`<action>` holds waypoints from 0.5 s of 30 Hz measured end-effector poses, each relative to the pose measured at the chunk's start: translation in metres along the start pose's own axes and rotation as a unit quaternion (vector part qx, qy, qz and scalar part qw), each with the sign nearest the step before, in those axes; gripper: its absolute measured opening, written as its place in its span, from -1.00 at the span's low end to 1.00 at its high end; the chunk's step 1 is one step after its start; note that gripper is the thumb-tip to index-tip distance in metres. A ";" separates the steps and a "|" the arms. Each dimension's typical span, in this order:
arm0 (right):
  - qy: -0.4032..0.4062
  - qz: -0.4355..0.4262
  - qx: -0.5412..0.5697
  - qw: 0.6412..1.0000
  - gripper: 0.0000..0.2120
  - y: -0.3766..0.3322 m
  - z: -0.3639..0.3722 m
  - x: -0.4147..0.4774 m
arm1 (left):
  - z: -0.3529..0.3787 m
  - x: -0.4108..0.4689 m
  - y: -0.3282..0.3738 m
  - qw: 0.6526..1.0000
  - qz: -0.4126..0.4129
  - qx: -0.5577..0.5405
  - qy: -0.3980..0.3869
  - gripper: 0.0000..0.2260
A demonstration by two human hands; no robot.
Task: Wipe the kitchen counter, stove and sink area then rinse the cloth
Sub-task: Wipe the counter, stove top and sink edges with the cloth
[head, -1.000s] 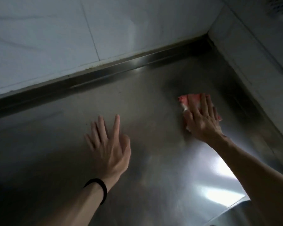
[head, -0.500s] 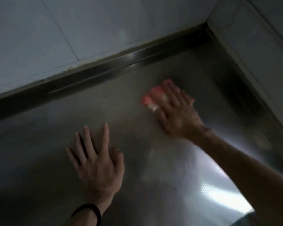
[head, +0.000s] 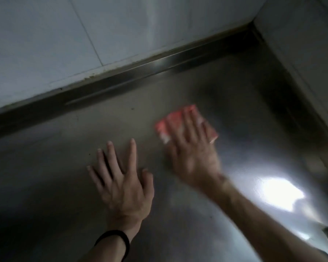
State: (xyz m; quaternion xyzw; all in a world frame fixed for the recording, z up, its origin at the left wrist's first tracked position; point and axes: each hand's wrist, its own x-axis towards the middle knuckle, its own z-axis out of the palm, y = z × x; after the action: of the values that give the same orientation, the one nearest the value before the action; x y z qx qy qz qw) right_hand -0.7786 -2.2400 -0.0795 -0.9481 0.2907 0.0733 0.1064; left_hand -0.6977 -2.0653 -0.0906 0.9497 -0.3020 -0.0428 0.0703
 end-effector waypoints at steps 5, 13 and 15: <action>0.015 -0.040 0.044 0.998 -0.44 -0.023 0.020 -0.064 | 0.001 -0.001 -0.001 1.000 0.008 0.007 -0.008 -0.33; 0.002 0.237 0.022 0.971 -0.41 0.171 -0.023 -0.060 | 0.005 -0.001 -0.002 1.000 0.011 -0.008 0.016 -0.35; 0.034 0.292 0.064 0.954 -0.44 0.154 -0.023 -0.057 | 0.004 -0.002 -0.001 1.000 0.008 -0.015 0.015 -0.35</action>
State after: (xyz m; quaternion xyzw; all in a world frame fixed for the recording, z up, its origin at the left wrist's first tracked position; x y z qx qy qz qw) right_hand -0.9112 -2.3396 -0.0703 -0.8149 0.5624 0.0499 0.1311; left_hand -0.6988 -2.0638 -0.0950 0.9466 -0.3081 -0.0322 0.0892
